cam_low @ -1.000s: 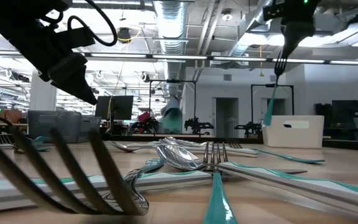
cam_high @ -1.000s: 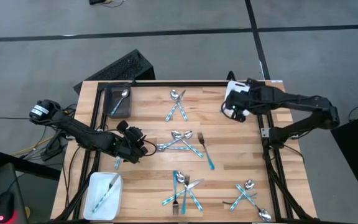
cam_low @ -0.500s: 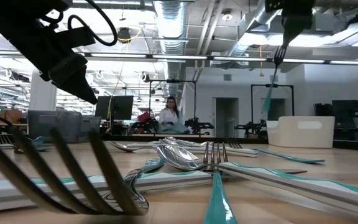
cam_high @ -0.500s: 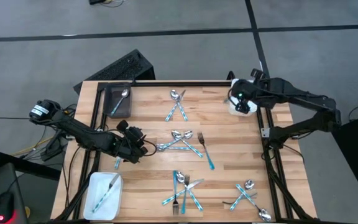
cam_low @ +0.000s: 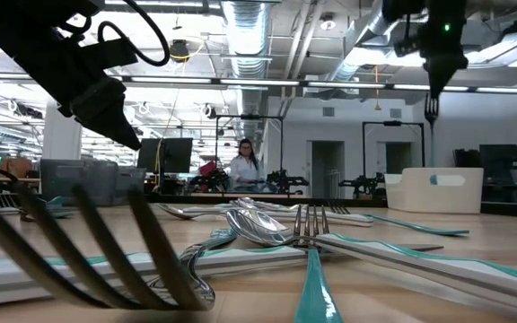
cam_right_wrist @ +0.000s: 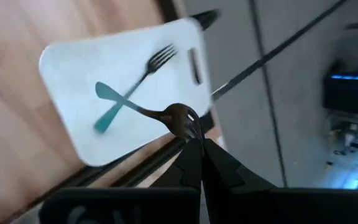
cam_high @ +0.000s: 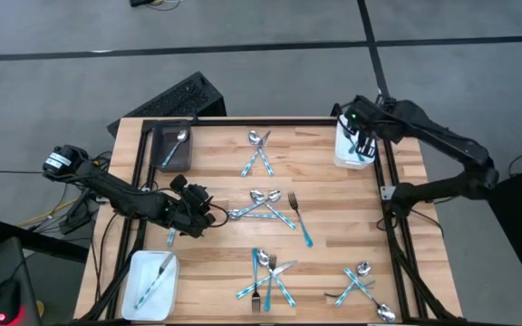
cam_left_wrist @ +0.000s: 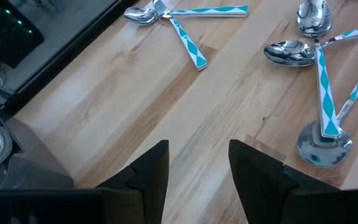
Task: Sort silverware by color (type)
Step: Put the blue fork into the top white bin
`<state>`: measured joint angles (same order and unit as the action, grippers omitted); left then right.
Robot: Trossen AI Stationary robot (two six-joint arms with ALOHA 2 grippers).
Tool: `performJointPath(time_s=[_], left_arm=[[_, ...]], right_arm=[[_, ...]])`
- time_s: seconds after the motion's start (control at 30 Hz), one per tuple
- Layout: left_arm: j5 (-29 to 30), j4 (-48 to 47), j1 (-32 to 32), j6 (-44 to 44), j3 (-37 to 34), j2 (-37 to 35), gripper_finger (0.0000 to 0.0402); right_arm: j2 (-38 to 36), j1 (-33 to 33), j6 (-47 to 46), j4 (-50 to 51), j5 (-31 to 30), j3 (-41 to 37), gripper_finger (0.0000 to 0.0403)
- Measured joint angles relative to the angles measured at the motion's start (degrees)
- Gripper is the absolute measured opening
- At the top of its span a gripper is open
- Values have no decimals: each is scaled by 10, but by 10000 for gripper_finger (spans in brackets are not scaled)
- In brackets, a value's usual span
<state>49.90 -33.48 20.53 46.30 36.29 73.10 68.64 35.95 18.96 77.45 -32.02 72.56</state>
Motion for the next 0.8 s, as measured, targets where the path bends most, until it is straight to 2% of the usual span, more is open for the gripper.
performJointPath(time_s=[0.13,0.23,0.43,0.8], left_arm=[[3,0,0,0,0,0,155],[3,0,0,0,0,0,155],[3,0,0,-1,0,0,155],[4,0,0,-1,0,0,155]], right_arm=[[-1,46,56,-38,69,-31,23],[0,77,84,-81,96,-48,23],[0,111,115,-155,114,-80,23],[29,119,125,-190,119,-111,26]])
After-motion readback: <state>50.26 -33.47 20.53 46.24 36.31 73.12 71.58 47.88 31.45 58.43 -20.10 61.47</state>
